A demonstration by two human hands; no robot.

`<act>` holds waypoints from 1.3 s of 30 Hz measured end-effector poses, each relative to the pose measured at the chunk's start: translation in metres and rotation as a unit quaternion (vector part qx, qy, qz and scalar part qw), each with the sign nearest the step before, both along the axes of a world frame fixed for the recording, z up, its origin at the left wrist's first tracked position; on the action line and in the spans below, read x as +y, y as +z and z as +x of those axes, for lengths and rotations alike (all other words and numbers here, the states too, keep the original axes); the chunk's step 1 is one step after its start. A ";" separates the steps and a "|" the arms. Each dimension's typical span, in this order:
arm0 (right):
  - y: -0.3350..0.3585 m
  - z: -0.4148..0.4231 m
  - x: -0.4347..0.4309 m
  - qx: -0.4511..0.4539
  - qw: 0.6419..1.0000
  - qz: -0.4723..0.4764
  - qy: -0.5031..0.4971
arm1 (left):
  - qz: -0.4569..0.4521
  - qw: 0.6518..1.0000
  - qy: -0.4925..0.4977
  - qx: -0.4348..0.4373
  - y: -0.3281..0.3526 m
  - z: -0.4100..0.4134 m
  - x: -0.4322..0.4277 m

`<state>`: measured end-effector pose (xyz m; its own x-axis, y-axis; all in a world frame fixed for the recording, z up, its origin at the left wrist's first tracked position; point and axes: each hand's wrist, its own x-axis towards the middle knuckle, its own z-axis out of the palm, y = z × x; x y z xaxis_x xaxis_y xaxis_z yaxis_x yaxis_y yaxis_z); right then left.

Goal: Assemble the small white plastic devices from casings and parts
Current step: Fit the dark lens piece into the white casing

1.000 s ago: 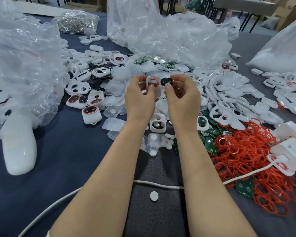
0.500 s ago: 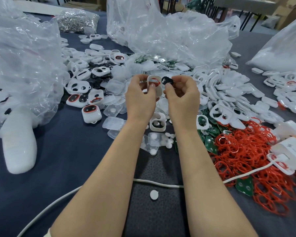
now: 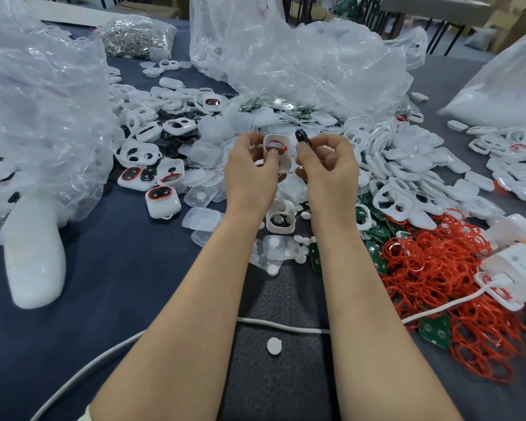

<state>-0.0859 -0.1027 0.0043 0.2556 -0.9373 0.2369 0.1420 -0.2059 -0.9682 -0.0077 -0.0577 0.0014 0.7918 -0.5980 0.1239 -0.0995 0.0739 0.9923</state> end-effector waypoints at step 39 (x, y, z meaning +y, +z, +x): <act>-0.006 0.005 0.005 0.184 0.960 -0.206 -0.053 | -0.011 0.996 0.009 -0.092 -0.004 -0.001 -0.001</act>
<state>-0.0806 -0.0979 -0.0018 0.3018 -0.8081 0.5058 -0.2357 -0.5774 -0.7817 -0.0087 -0.0588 -0.0029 0.7652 -0.5794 0.2808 -0.2806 0.0924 0.9554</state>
